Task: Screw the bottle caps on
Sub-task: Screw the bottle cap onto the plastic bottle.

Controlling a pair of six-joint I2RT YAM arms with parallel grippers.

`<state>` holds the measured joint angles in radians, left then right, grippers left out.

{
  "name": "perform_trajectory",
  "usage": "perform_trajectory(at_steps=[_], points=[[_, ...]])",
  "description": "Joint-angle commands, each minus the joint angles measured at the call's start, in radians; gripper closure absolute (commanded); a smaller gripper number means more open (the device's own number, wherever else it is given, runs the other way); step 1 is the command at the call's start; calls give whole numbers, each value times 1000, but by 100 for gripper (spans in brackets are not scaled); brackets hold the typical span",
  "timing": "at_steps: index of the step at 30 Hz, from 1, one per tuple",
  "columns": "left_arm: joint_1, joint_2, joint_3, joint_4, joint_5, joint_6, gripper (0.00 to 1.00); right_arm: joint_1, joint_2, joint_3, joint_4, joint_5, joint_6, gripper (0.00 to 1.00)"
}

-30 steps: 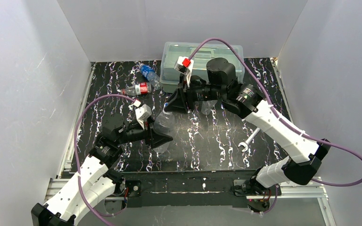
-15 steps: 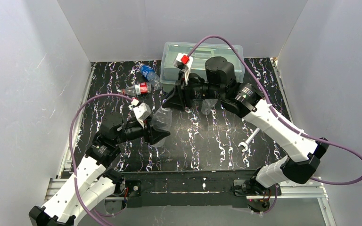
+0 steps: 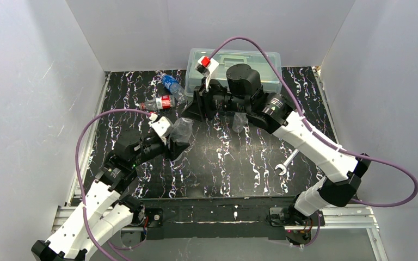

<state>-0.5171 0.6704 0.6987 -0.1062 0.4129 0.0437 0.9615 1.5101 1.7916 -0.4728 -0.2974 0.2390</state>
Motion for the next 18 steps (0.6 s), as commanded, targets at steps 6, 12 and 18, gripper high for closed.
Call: perform_trajectory(at_steps=[6,12,18], points=[[7,-12,25,70,-110,40,100,40,26,51,-110,73,103,79],[8,-11,16,73,-112,44,100,40,38,80,-131,113,125,70],[8,-14,9,57,-88,51,100,43,32,86,-124,127,140,63]])
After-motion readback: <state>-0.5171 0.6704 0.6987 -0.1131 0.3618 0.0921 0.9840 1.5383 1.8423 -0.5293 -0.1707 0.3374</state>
